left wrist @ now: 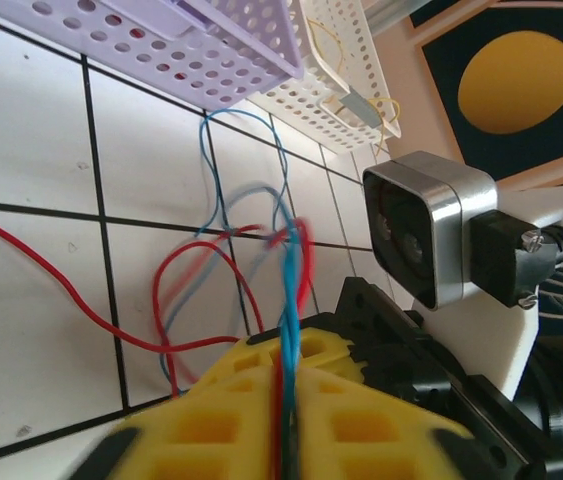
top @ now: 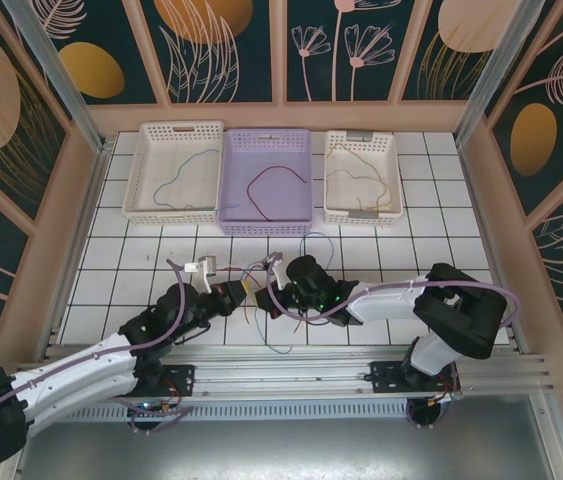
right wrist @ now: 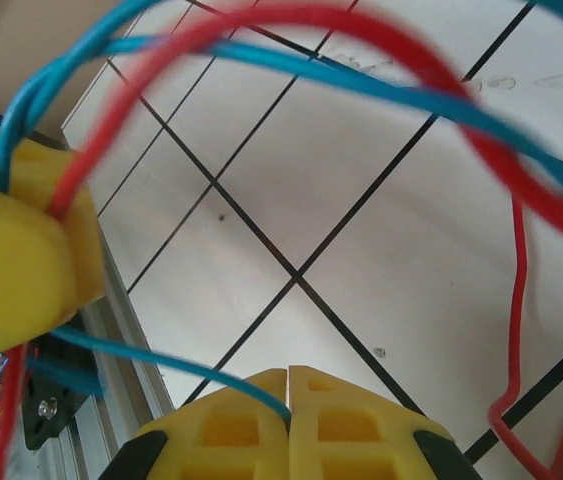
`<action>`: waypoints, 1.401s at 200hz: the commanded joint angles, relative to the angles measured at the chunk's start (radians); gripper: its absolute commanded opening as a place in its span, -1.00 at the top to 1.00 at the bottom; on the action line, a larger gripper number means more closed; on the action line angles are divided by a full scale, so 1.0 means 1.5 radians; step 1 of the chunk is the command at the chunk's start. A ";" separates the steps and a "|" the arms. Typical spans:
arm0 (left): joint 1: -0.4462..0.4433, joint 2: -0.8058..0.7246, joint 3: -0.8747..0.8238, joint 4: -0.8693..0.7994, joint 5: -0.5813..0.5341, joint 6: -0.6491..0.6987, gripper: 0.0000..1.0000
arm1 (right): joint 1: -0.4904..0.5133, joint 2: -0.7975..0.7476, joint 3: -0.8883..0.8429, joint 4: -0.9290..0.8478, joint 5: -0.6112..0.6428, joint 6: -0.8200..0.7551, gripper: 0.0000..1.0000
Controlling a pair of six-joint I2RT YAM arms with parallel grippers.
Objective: Untangle the cables
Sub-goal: Untie the cable from multiple cables.
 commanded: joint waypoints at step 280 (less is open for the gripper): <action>0.001 0.114 -0.029 0.139 0.026 -0.034 0.03 | -0.023 -0.086 -0.030 0.035 -0.014 0.028 1.00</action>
